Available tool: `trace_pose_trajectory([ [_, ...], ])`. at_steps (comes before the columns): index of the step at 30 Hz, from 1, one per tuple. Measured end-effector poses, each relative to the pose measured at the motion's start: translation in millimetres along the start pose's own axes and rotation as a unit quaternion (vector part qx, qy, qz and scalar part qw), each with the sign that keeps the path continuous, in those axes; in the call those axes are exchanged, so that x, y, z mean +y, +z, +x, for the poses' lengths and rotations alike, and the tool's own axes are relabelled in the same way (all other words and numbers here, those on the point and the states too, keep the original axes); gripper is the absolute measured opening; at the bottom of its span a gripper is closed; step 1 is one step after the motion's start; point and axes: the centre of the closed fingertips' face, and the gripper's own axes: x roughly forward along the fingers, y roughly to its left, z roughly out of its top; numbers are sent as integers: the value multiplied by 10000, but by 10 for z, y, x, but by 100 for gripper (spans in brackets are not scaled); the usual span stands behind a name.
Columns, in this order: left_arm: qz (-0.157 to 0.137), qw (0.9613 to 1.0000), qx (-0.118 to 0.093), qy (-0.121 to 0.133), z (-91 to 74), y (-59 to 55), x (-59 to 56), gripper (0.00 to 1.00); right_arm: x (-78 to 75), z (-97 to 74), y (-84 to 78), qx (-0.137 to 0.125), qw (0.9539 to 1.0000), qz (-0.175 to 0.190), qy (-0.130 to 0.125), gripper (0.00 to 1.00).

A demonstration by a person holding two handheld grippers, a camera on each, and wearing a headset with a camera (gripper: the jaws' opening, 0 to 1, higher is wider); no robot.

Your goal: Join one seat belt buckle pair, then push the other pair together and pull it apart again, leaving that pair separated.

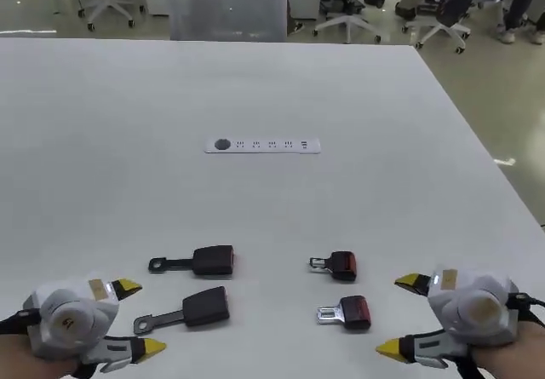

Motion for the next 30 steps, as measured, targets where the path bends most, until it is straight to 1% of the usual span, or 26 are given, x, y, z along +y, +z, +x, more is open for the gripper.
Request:
trace_pose_trajectory([
  [3,93,9999,76,-46,65,7,25,57,2,62,19,54,9999,-98,84,63],
  [5,149,9998,112,-96,127,16,36,56,8,121,-12,154,9996,-192,158,62],
  [7,252,9994,163,-187,194,34,23,55,-7,175,-42,213,9994,-186,198,61],
  [10,359,9988,197,-270,296,93,-5,53,-13,219,-40,191,9993,-67,299,59],
  [11,378,9986,207,-290,342,114,-13,53,-27,244,-46,209,9993,-84,301,59],
  [12,385,9986,221,-302,377,131,-21,52,-35,272,-65,282,9989,-159,324,59],
  [16,406,9982,205,-384,511,214,-46,52,-60,356,-136,447,9978,-251,430,55],
  [18,495,9974,270,-450,566,217,-61,51,-75,409,-176,533,9970,-227,513,52],
  [20,522,9967,324,-523,616,196,-65,51,-59,454,-186,595,9959,-287,617,48],
  [24,544,9956,472,-606,668,163,-77,50,-60,529,-183,662,9949,-328,684,48],
  [27,629,9940,548,-710,713,171,-115,49,-64,596,-196,719,9936,-413,768,48],
  [30,680,9928,563,-808,749,193,-147,43,-82,663,-192,755,9925,-494,821,48],
])
